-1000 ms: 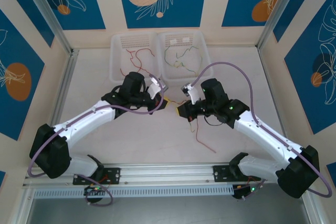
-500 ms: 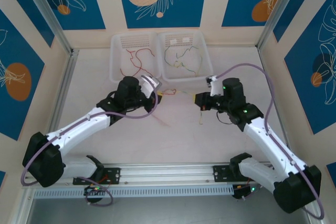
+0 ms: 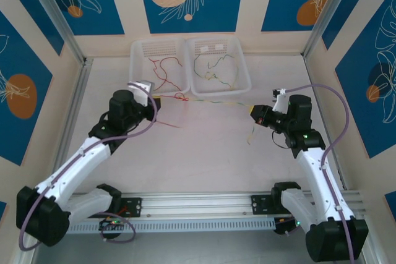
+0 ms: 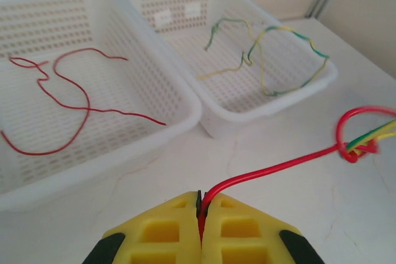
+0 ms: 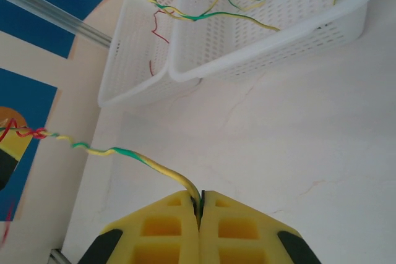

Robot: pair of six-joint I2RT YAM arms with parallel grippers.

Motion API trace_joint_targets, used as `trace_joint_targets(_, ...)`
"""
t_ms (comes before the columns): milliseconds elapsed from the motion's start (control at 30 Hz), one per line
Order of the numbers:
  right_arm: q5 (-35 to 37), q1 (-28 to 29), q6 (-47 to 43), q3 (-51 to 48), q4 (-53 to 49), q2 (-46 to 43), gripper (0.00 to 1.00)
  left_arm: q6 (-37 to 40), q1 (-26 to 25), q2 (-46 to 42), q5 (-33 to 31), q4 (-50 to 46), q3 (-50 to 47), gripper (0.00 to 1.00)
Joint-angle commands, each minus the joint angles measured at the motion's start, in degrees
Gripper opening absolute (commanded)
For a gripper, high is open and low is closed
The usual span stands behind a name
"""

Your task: Untangle the cables

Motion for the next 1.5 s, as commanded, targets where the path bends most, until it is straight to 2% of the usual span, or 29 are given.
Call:
trace_joint_targets(0,3.61,-2.34,1.89,-0.82,-1.91,-0.98,0.0,-1.18,3.81,-5.83,-11.66,-2.99,-2.07,0.0)
trace_joint_targets(167,7.2,-4.7,2.79,-0.25,-3.03,-2.74,0.0,-2.46,7.43,-10.33,-19.71,-6.88,-3.35,0.0)
trace_joint_targets(367,7.71,-10.25,3.2,1.54,-5.36,-5.38,0.0,-5.84,11.2,-11.56,-21.25,-7.2,-5.32,0.0)
trace_joint_targets(467,4.41,-12.05,3.0,2.07,-5.19,-6.34,0.0,-5.91,11.95,-11.86,-20.21,-6.09,-5.81,0.0)
trace_joint_targets(633,2.17,-11.94,2.45,2.24,-4.87,-7.25,0.0,-5.36,11.98,-11.7,-17.83,-4.97,-5.54,0.0)
trace_joint_targets(733,2.08,-11.91,1.85,1.78,-4.17,-8.89,0.0,-4.42,11.93,-11.61,-13.3,-4.36,-4.77,0.0)
trace_joint_targets(867,1.52,-11.33,1.19,1.91,-3.0,-10.64,0.0,-3.08,11.94,-11.83,-3.57,-4.21,-1.82,0.0)
trace_joint_targets(1000,2.08,-10.41,1.13,1.33,-1.41,-12.33,0.0,-3.23,11.96,-11.16,1.12,-6.5,3.11,0.0)
trace_joint_targets(1267,3.73,-9.22,0.86,0.63,-0.03,-13.99,0.0,-3.92,11.94,-5.07,2.81,-5.67,12.48,0.0)
trace_joint_targets(1467,4.61,-8.71,1.87,-0.68,1.3,-15.37,0.0,0.73,12.12,6.22,-4.38,-1.57,20.95,0.0)
